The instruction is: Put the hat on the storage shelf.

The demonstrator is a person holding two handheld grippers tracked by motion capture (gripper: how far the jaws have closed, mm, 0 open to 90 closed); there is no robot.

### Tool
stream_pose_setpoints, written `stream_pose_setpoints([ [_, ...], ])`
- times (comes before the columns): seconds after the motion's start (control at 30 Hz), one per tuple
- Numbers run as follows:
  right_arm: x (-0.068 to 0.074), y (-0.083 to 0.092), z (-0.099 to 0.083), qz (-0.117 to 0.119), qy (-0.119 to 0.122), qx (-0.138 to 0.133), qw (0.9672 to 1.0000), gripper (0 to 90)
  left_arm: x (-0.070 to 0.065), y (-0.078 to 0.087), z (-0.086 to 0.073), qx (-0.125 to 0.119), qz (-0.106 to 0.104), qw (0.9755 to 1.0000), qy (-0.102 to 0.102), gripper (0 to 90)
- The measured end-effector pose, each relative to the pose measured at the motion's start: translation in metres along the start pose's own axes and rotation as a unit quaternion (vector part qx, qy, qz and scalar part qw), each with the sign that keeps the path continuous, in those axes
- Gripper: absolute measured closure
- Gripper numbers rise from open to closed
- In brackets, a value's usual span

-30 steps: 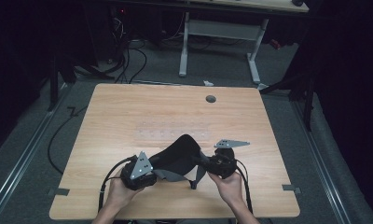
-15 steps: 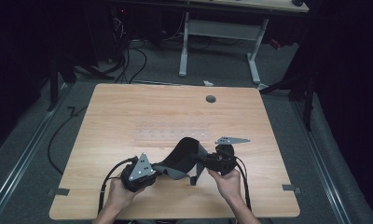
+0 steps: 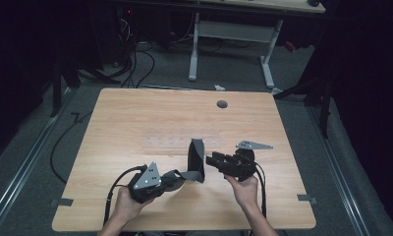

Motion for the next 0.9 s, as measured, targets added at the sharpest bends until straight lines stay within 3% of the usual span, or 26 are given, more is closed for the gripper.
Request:
stream_pose_setpoints([
  [0.07,-0.005,0.005,-0.002,-0.011,0.001,-0.004,0.9999,52.5,0.003,0.004,0.005,-0.010,0.002,0.9999,0.011,86.7],
  [0.2,-0.022,0.010,-0.013,-0.059,0.022,0.000,0.9980,48.9,0.008,0.009,0.013,-0.026,0.005,0.9994,0.023,86.6],
  [0.33,-0.050,0.013,-0.029,-0.121,0.031,0.004,0.9922,45.9,0.013,0.015,0.022,-0.043,0.008,0.9983,0.038,86.6],
  [0.4,-0.070,0.015,-0.040,-0.162,0.034,0.010,0.9861,45.2,0.015,0.018,0.025,-0.048,0.010,0.9979,0.042,86.6],
  [0.5,-0.087,0.017,-0.049,-0.199,0.033,0.018,0.9794,44.0,0.019,0.021,0.030,-0.058,0.014,0.9969,0.052,86.6],
  [0.63,-0.107,0.021,-0.058,-0.253,0.038,0.025,0.9665,41.9,0.024,0.026,0.037,-0.072,0.022,0.9954,0.058,86.5],
  [0.77,-0.122,0.025,-0.062,-0.291,0.042,0.029,0.9553,40.9,0.029,0.031,0.045,-0.088,0.029,0.9935,0.066,86.5],
  [0.9,-0.134,0.027,-0.067,-0.315,0.041,0.037,0.9476,40.2,0.035,0.036,0.051,-0.099,0.038,0.9918,0.071,86.5],
])
Point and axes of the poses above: each handheld gripper's, and its own axes: y roughly backward along the jaws, z roughly out of its top, x roughly to its left, the point moved 8 cm from there along -y, roughly forward along the jaws, and after that the axes turned 4 degrees about -z, right-handed, at the moved point
